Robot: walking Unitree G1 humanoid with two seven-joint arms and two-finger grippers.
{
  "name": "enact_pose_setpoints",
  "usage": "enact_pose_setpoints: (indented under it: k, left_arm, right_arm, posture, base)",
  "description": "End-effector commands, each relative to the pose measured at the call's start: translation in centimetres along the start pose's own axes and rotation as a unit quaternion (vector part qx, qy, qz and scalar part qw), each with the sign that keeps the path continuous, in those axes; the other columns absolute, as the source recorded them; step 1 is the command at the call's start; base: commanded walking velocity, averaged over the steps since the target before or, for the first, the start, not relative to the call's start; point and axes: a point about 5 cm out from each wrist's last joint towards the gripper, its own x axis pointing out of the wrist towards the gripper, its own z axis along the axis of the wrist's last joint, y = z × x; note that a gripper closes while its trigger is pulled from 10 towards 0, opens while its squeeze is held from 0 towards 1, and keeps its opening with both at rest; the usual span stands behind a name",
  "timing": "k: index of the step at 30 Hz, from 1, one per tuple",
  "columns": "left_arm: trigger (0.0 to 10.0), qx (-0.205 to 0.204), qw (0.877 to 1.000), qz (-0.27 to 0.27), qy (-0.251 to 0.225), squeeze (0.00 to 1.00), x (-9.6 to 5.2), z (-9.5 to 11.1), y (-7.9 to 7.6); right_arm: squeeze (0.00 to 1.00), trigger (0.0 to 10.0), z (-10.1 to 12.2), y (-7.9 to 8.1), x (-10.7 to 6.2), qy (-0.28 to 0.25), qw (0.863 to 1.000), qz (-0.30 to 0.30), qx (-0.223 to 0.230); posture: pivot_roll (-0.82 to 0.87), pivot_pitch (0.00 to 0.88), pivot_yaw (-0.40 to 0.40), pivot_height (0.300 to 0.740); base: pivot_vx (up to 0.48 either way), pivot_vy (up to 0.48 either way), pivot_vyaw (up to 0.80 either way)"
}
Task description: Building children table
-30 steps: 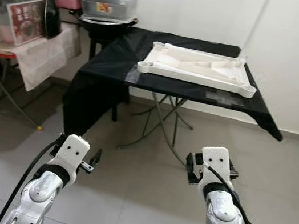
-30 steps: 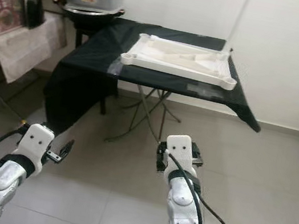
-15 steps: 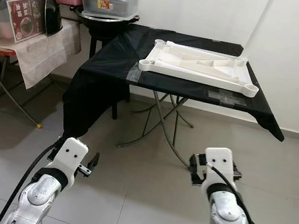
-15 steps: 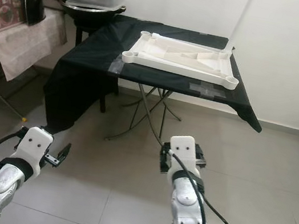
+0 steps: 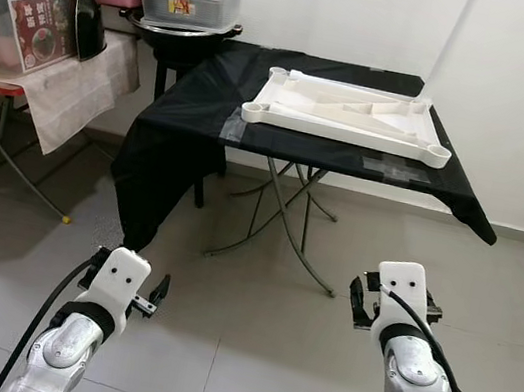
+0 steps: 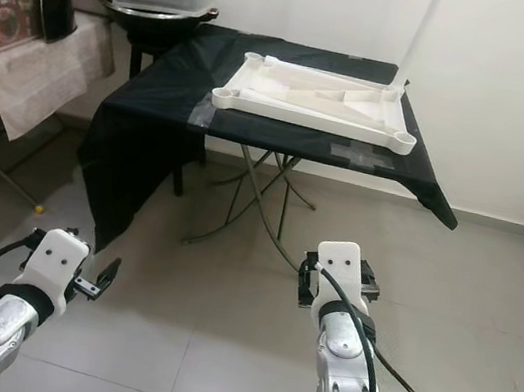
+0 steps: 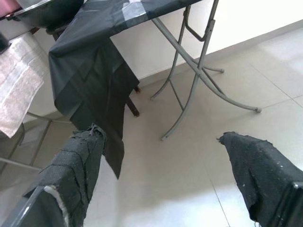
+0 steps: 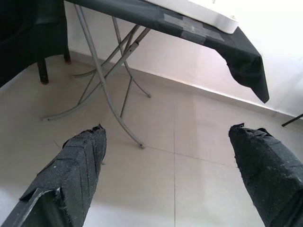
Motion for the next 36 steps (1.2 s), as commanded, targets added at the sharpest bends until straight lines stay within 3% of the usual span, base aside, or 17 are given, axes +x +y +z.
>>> enact_pose_setpoints:
  k: [1,16,30,36]
  left_arm:
    - [10.0,0.007,1.0,-0.002,0.008,0.0,-0.2,-0.2,0.2]
    - [10.0,0.01,1.0,-0.002,0.017,0.0,-0.5,-0.5,0.3]
    - [10.0,0.013,1.0,-0.002,0.023,0.0,-0.7,-0.6,0.5]
    - [10.0,0.012,1.0,-0.007,0.026,0.0,-0.8,-0.7,0.2]
  right_arm:
    - [0.0,10.0,-0.5,-0.4,0.0,0.016,1.0,-0.007,-0.001]
    - [0.0,10.0,-1.5,-1.9,0.3,0.046,0.997,-0.053,-0.014]
    - [0.0,10.0,-1.8,-1.7,0.4,0.053,0.997,-0.045,-0.017]
    - [0.0,10.0,-2.2,-2.4,0.4,0.063,0.996,-0.055,-0.027]
  posture:
    - [-0.02,0.0,-0.021,0.69]
    - [-0.02,0.0,-0.019,0.66]
    - [-0.01,0.0,-0.02,0.595]
    - [-0.01,0.0,-0.017,0.565]
  base:
    - [0.0,0.0,0.0]
    - [0.0,0.0,0.0]
    - [0.0,0.0,0.0]
    - [0.0,0.0,0.0]
